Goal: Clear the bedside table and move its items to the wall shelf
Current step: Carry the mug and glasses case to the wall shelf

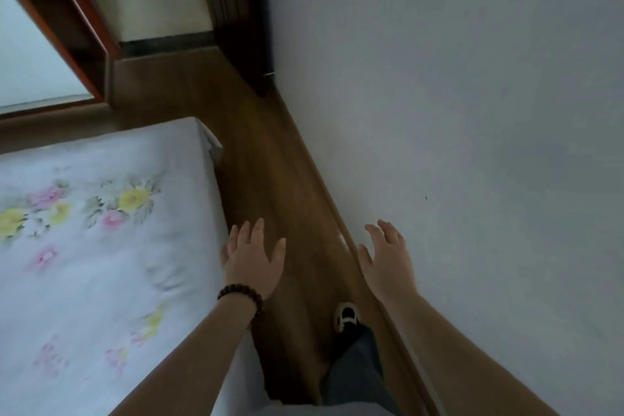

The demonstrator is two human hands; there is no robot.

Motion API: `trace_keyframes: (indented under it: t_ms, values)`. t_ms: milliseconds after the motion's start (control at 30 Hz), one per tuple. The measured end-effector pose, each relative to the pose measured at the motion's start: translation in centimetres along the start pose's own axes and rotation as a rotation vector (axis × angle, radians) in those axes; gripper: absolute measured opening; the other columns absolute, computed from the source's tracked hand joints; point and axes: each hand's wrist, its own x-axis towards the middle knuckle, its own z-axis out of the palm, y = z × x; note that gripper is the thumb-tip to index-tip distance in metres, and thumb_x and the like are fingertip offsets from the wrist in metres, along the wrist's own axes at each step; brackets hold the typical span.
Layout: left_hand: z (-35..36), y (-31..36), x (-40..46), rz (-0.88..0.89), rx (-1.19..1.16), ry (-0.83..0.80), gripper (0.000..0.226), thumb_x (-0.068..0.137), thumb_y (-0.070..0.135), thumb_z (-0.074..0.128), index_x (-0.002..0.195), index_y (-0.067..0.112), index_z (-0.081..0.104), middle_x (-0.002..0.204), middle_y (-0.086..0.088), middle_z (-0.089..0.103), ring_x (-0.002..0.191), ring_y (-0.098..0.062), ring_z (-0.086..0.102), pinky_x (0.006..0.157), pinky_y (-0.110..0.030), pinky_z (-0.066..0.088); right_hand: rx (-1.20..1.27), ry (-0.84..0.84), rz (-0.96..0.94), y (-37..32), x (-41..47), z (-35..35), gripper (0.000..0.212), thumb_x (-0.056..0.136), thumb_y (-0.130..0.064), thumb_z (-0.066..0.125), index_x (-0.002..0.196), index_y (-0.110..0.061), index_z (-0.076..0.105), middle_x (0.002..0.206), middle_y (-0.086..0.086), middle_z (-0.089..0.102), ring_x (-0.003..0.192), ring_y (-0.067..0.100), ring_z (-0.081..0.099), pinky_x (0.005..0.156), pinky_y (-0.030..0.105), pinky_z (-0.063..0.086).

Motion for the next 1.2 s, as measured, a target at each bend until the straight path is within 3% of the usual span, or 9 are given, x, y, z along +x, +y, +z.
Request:
trace_keyframes:
  t_ms: [400,700,967,1200]
  values:
    - [-5.0,3.0,25.7,-0.292,-0.063,0.143,0.066,0.094,0.056,0.029,0.148,0.020,0.025,0.157,-0.007,0.025,0.146,-0.027,0.014,0.117,-0.051,0.017,-0.057,-0.101,-0.349,-8.3,32.3,1.5,0.046,0.095,-0.037,0.043,0.137,-0.016,0.042,0.146,0.007,0.038,0.137,0.023,0.029,0.112,0.039,0.031]
    - [-9.7,4.2,42.0,-0.420,-0.104,0.194,0.062,0.096,0.054,0.030,0.148,0.021,0.024,0.158,-0.006,0.023,0.147,-0.027,0.013,0.117,-0.053,0.014,-0.107,-0.163,-0.471,-16.3,51.1,3.2,0.045,0.095,-0.038,0.043,0.136,-0.018,0.042,0.147,0.007,0.038,0.138,0.023,0.029,0.112,0.038,0.030]
    - [-11.9,-1.6,58.0,-0.484,-0.129,0.248,0.064,0.095,0.053,0.032,0.148,0.019,0.025,0.157,-0.008,0.025,0.146,-0.027,0.014,0.117,-0.051,0.016,-0.120,-0.181,-0.553,-25.4,66.8,8.5,0.045,0.095,-0.035,0.045,0.136,-0.018,0.042,0.148,0.006,0.036,0.138,0.023,0.028,0.112,0.038,0.031]
    - [-19.3,-10.9,73.7,-0.624,-0.204,0.327,0.066,0.093,0.058,0.032,0.148,0.022,0.025,0.157,-0.006,0.025,0.147,-0.026,0.011,0.117,-0.051,0.015,-0.156,-0.237,-0.672,-42.1,80.4,14.6,0.045,0.094,-0.038,0.046,0.136,-0.023,0.041,0.148,0.002,0.035,0.139,0.020,0.027,0.107,0.034,0.033]
